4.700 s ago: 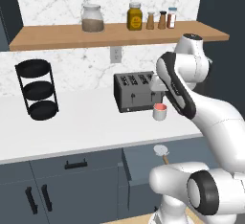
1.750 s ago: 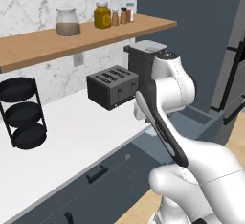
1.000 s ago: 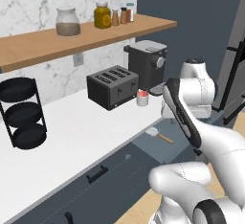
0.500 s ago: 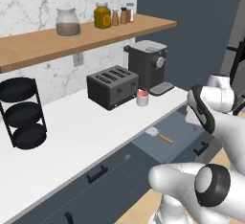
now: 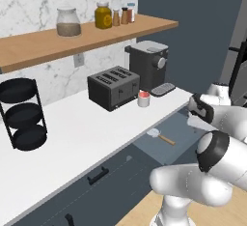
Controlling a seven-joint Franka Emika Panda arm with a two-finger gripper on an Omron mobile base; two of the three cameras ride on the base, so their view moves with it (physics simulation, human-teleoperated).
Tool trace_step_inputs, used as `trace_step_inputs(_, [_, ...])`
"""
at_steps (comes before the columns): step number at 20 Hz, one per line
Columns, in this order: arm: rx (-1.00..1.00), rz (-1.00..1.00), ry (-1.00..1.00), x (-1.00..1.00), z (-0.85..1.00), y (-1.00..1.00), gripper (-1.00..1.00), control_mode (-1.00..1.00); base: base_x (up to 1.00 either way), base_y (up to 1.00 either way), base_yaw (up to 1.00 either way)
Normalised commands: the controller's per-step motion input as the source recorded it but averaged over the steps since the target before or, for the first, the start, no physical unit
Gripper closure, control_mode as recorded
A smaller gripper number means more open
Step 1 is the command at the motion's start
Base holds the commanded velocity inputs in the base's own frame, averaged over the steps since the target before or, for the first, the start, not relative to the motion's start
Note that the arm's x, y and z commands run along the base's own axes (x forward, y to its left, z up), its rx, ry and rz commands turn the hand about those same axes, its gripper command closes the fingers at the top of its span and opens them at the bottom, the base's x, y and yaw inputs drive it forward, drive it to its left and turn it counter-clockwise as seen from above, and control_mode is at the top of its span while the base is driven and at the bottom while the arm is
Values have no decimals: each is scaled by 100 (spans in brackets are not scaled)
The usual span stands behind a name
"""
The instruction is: Pick the pizza cutter from the drawer and place it on the counter.
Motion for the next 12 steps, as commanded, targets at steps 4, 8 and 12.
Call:
trace_step_inputs(4, [0, -4, 0, 66, -62, -1, -100, -100, 0, 0, 0])
trace_step_inputs(8, [0, -2, 0, 41, -58, -13, -100, -100, 0, 0, 0])
trace_step_inputs(12, [0, 0, 0, 42, -47, -5, -100, -100, 0, 0, 0])
